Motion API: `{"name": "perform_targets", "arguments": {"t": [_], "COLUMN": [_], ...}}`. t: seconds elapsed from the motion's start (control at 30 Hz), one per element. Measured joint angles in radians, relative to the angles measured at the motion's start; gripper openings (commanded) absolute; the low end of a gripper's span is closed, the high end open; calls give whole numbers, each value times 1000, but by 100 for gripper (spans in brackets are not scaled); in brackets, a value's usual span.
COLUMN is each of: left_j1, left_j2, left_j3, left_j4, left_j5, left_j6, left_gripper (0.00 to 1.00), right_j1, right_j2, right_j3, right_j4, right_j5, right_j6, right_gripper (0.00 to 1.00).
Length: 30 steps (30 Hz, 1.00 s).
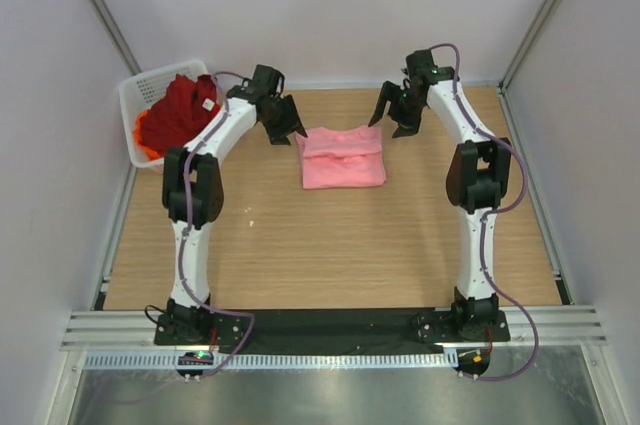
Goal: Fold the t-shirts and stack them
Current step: Fold the tshirt
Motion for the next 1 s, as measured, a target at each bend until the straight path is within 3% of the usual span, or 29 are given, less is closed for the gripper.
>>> {"name": "perform_targets", "arguments": {"t": [0.2, 0.4, 0.63, 1.0], "left_j1": [-2, -9, -36, -41], "left_j2": [-299, -509, -543, -616], "left_j3": [-218, -462, -615, -637], "left_j4": [-10, 18, 18, 21], "left_j5": [-23, -18, -4, 5], "left_j6": [34, 39, 23, 22], "left_gripper": [52, 50, 50, 50], "right_j1": [156, 349, 367, 363], "right_j2": [-208, -234, -172, -15], "right_j3": [-201, -265, -264, -138], "right_j4": [-37, -23, 16, 60], "right_j5": [182, 309, 417, 490], "right_j6": [-63, -74, -80, -136], "right_gripper": [81, 80, 79, 80]}}
